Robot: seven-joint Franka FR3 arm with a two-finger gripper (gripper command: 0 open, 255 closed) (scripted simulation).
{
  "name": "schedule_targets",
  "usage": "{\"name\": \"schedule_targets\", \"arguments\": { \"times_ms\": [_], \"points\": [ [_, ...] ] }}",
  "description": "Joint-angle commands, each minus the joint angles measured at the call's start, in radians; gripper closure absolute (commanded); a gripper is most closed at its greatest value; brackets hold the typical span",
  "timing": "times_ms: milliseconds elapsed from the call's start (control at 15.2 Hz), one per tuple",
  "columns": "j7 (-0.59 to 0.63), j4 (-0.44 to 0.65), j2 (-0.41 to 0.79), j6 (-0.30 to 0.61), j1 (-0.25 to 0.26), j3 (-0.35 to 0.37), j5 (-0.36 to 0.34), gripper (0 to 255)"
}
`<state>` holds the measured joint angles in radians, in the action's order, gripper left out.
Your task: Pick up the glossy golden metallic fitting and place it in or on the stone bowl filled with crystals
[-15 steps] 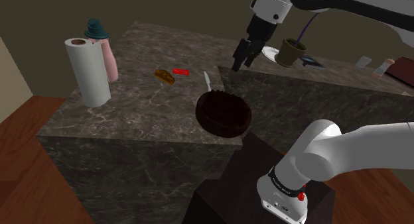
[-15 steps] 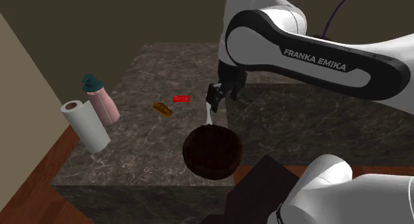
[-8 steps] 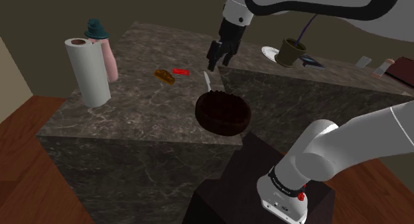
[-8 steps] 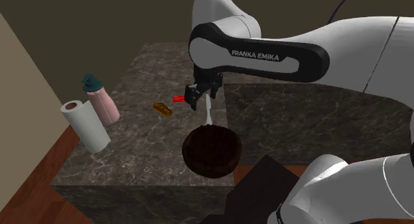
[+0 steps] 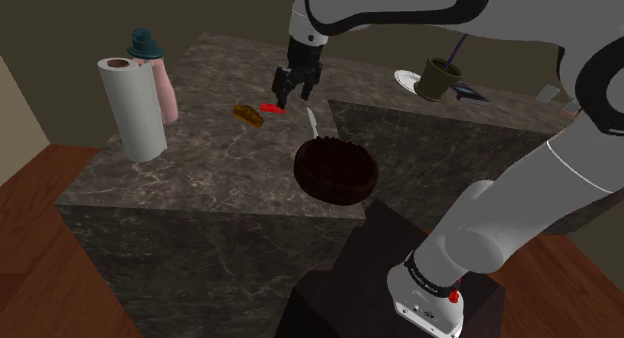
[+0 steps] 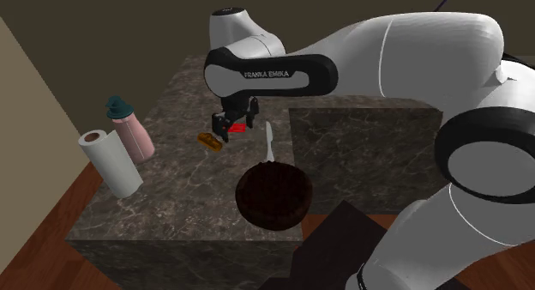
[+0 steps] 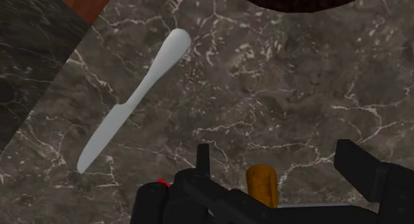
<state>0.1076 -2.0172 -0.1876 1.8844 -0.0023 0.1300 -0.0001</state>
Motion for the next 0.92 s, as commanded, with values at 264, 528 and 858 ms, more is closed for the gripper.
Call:
{"name": "schedule_targets", "arguments": {
  "times_ms": [264, 528, 858],
  "points": [
    [0.052, 0.21, 0.248, 0.015, 0.012, 0.025, -0.062, 0],
    [0.08, 0.379, 0.42, -0.001, 0.03, 0.03, -0.107, 0],
    [0.092, 0.441, 0.512, 0.02, 0.041, 0.027, -0.129, 0]
  ]
}}
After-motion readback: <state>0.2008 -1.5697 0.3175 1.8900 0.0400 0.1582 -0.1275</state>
